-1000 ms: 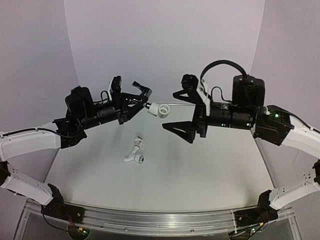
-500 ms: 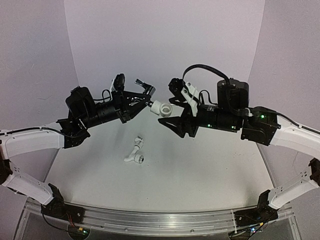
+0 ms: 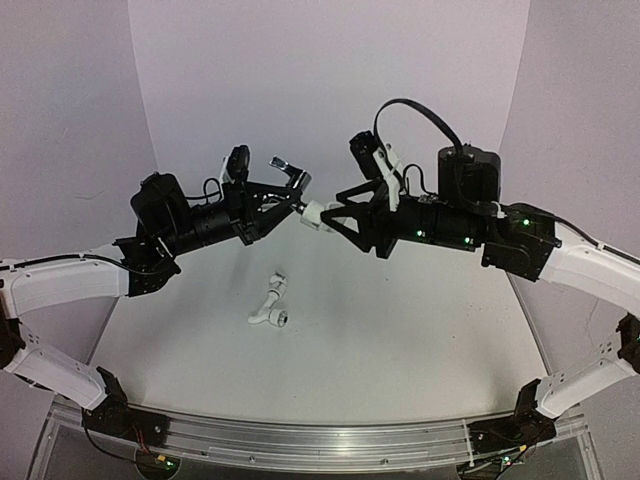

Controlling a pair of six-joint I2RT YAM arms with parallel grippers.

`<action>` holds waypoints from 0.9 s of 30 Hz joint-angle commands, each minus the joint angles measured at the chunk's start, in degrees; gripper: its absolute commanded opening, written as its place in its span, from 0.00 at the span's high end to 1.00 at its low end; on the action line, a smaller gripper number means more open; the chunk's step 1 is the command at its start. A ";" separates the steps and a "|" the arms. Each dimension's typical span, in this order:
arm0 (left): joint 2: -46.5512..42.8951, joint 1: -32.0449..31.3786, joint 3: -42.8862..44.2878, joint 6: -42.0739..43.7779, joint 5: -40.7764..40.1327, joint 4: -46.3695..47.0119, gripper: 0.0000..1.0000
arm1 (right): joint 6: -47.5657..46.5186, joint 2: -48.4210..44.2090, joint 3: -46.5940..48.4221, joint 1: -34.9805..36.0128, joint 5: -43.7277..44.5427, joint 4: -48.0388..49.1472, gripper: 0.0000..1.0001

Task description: Install the water faucets

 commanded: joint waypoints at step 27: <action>-4.52 -0.11 1.63 -3.26 -8.73 -1.56 1.00 | -22.08 -4.54 -4.67 -5.29 -6.72 -6.69 0.18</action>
